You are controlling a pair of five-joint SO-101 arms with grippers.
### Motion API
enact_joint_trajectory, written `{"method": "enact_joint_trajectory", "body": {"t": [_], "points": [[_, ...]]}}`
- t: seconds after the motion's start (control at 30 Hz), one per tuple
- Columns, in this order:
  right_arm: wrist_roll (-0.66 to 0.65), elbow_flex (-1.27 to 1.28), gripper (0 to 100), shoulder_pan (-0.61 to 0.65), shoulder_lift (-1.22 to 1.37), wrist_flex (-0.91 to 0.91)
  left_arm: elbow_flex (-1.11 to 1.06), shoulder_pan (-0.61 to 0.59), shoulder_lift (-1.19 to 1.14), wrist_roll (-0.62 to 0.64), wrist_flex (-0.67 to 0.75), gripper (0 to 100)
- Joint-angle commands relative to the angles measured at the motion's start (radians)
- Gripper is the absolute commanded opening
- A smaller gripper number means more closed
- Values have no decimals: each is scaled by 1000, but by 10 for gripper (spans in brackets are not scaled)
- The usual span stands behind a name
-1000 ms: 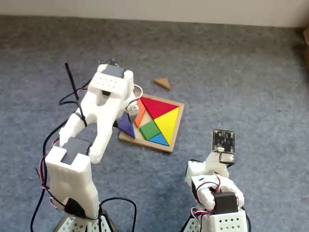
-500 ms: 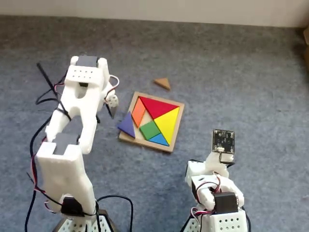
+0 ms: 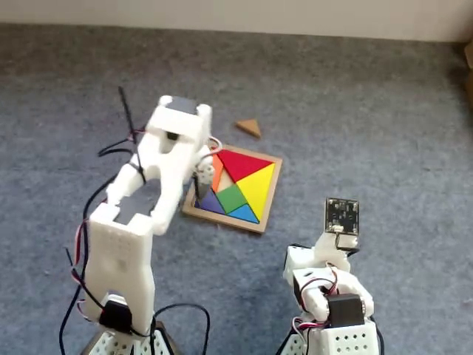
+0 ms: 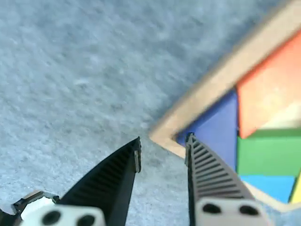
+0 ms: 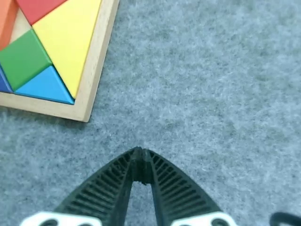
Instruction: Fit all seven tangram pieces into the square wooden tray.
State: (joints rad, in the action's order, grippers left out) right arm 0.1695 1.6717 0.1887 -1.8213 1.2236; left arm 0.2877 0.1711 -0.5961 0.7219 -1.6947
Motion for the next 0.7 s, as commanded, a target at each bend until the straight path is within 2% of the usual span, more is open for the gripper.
{"method": "enact_joint_trajectory", "body": {"t": [0.0,0.3,0.4,0.47,0.53,0.67], "points": [[-8,119,5,-18,-16,-16,42,68,16,-9,-23,160],[-8,119,5,-18,-16,-16,45,50,116,-9,-63,159],[-8,119,5,-18,-16,-16,4,50,206,-17,-63,91],[-8,119,5,-18,-16,-16,-25,51,275,-81,-58,3],[-8,119,5,-24,-16,-16,-61,50,348,-123,-58,21],[-8,119,5,-116,-16,-58,-133,16,492,-170,-57,6]]}}
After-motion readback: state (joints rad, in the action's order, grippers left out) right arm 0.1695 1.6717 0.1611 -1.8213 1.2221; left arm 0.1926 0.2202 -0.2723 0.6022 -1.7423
